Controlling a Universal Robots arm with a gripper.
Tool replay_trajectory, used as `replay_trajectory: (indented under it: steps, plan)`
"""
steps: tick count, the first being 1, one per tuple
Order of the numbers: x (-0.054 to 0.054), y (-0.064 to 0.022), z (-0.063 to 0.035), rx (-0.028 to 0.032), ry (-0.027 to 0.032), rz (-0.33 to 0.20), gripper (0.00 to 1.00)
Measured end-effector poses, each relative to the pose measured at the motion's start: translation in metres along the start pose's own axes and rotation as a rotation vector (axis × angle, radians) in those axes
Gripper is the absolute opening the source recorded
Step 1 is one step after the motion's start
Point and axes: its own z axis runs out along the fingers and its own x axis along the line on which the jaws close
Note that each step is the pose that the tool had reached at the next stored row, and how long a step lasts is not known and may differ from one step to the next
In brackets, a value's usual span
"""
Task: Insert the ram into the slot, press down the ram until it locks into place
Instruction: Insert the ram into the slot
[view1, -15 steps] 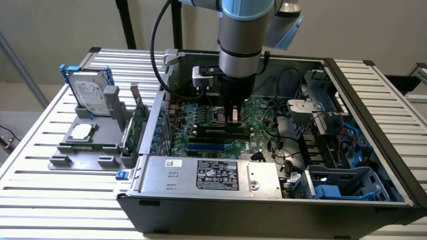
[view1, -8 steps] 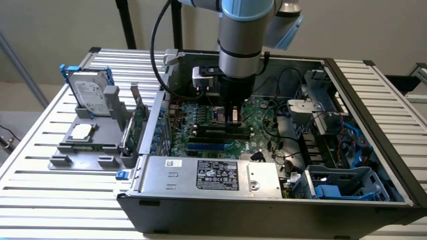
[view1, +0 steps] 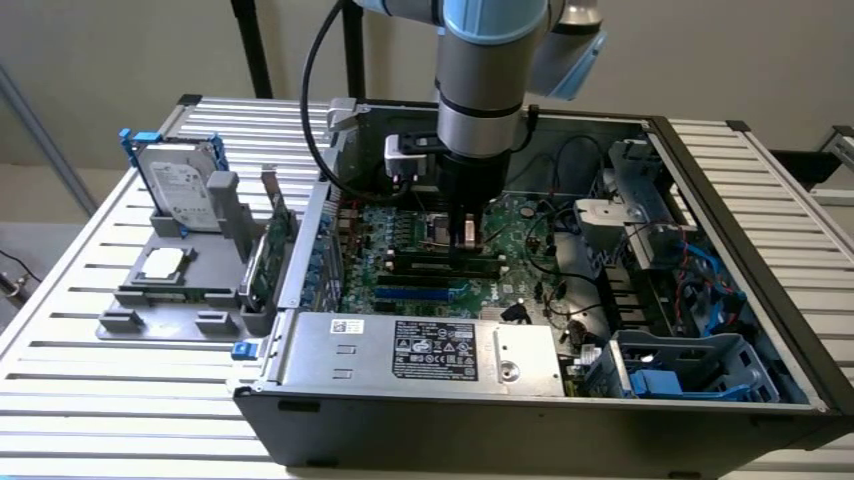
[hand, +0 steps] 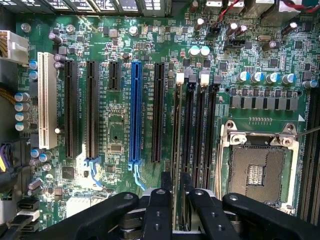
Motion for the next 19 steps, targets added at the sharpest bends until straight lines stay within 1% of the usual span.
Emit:
replay_trajectory:
  steps: [3,6,9,10,11,13,15,19]
  plan:
    - [0.000,-0.0001,-0.0089,-0.0029,-0.0001,0.000,0.21]
    - [0.000,0.0000,-0.0154,-0.0079,-0.0002,0.000,0.21]
    - [0.000,0.0006,-0.0168,-0.0159,-0.0005,0.000,0.19]
    - [0.000,0.0006,-0.0169,-0.0186,-0.0004,0.000,0.13]
    - [0.000,0.0007,-0.0169,-0.0215,-0.0003,-0.001,0.13]
    - [0.000,0.0009,-0.0169,-0.0254,-0.0004,0.000,0.11]
    - [-0.001,0.0008,-0.0170,-0.0275,-0.0004,-0.001,0.11]
    - [-0.001,0.0009,-0.0169,-0.0278,-0.0008,-0.001,0.11]
